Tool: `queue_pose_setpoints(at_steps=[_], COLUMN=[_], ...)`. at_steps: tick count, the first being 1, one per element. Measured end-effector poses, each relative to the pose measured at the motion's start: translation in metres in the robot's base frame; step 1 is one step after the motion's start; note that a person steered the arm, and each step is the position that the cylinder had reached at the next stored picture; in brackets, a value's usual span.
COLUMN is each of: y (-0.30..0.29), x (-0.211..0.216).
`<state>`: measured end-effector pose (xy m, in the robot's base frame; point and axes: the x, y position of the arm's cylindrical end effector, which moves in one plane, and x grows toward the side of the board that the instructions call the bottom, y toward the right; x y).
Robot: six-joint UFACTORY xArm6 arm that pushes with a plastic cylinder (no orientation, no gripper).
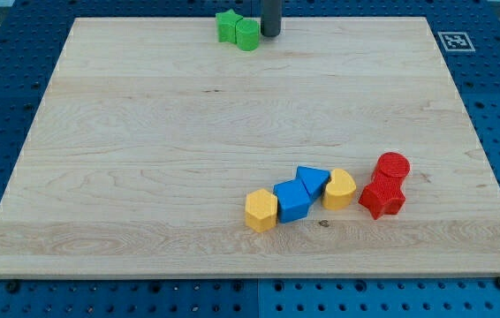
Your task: Separate the yellow heart from the blue triangle
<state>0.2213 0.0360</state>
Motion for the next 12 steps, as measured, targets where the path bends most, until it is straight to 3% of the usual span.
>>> queue_pose_setpoints(at_steps=[2, 5, 7, 9, 12], y=[0.033, 0.031, 0.064, 0.057, 0.061], x=[0.037, 0.177, 0.194, 0.269, 0.305])
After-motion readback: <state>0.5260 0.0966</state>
